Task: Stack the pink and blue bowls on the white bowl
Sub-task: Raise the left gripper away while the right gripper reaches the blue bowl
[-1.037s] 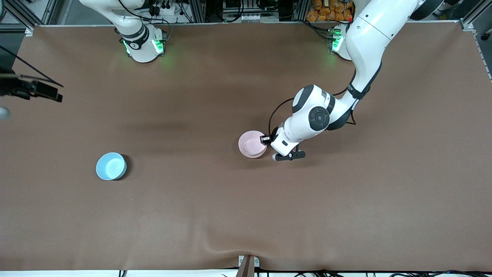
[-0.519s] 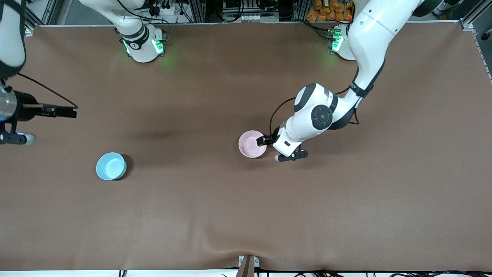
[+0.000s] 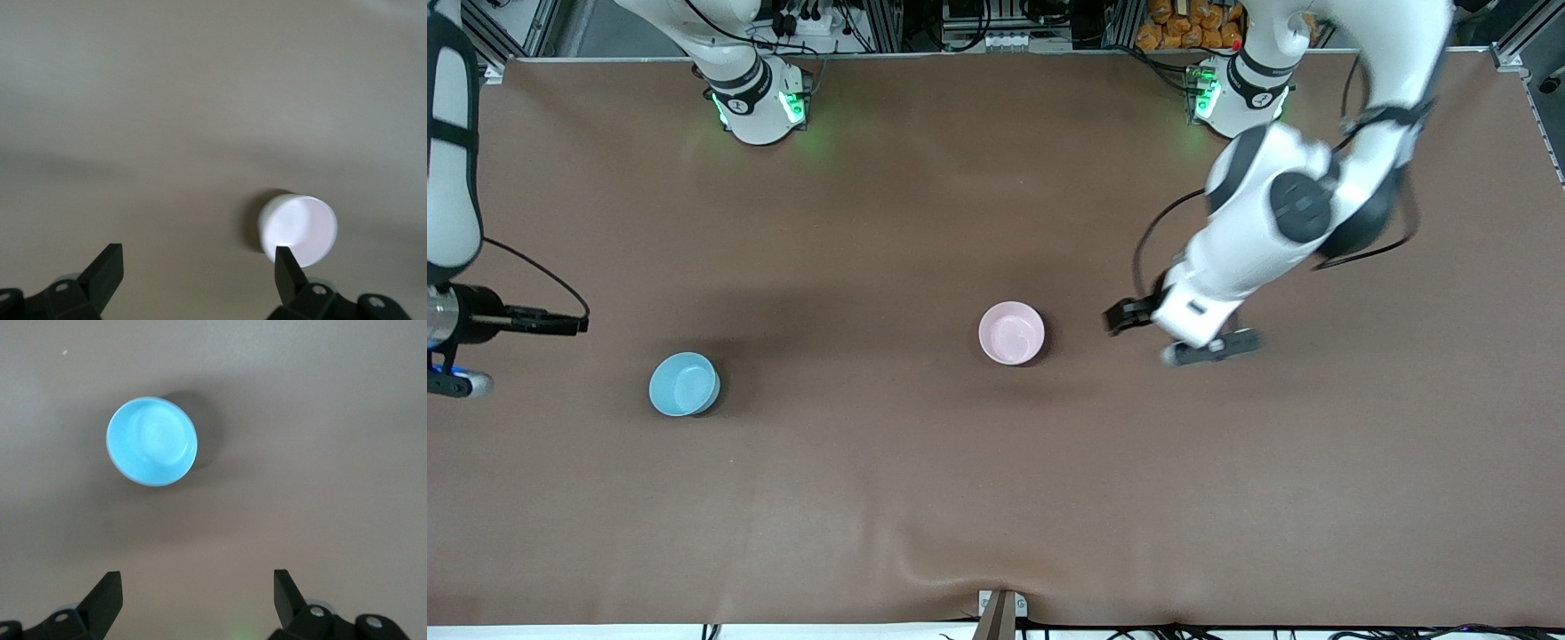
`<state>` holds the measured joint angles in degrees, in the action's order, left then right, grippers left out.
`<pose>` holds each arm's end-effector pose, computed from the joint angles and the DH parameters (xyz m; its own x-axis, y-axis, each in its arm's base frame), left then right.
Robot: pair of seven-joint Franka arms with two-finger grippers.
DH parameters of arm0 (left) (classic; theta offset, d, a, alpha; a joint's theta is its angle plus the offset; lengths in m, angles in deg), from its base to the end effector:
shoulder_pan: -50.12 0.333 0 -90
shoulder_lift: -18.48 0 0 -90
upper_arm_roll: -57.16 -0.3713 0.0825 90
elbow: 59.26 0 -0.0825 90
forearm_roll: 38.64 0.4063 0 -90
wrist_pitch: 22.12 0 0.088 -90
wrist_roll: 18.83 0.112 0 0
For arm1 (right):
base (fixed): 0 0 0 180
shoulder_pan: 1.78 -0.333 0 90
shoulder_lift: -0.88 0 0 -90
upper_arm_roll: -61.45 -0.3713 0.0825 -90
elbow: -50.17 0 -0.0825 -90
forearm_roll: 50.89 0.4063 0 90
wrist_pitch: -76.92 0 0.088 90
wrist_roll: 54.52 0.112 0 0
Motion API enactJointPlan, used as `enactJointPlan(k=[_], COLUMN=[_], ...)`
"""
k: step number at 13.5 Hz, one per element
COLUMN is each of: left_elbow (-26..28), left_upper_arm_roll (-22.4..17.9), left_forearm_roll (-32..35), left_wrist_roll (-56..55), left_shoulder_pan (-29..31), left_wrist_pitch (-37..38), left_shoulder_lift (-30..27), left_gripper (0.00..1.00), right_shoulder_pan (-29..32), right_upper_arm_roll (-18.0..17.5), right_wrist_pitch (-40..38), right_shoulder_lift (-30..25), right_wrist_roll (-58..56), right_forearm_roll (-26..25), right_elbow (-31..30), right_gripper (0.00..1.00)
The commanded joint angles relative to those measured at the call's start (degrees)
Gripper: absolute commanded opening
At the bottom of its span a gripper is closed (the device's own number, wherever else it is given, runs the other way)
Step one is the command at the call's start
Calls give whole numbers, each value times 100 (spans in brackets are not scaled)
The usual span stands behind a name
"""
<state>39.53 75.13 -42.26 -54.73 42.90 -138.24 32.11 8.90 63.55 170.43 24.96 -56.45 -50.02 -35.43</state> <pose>0.6102 -0.2720 0.4971 0.9752 0.2205 -0.0180 0.2207 -0.9639 0.1488 0.6746 -0.1473 0.4473 0.9433 -0.1815 -0.2781 -0.1914 -0.9815 -0.0087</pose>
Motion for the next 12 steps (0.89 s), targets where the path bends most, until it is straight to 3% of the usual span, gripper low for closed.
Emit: enactJointPlan(k=[1, 3, 8, 12], left_elbow=[-130, -297, -561, -887], left_upper_arm_roll=[13, 13, 13, -5], left_forearm_roll=[458, 485, 485, 485], left_wrist_roll=[117, 441, 1312, 1428], left_shoulder_pan=[202, 474, 1054, 1239], left_wrist_pitch=[860, 1397, 2347, 3069], left_shoulder_lift=[-649, -957, -1504, -1565], left_gripper=[100, 100, 100, 100], right_shoulder_pan=[118, 92, 4, -58], right_upper_arm_roll=[-78, -78, -95, -95], right_wrist_pitch=[700, 1543, 2801, 3576], right_shoulder_lift=[456, 493, 484, 746], right_wrist_roll=[-220, -221, -203, -89], right_forearm_roll=[0, 0, 18, 166], right_elbow=[-105, -710, -1819, -2075], right_gripper=[100, 100, 100, 100])
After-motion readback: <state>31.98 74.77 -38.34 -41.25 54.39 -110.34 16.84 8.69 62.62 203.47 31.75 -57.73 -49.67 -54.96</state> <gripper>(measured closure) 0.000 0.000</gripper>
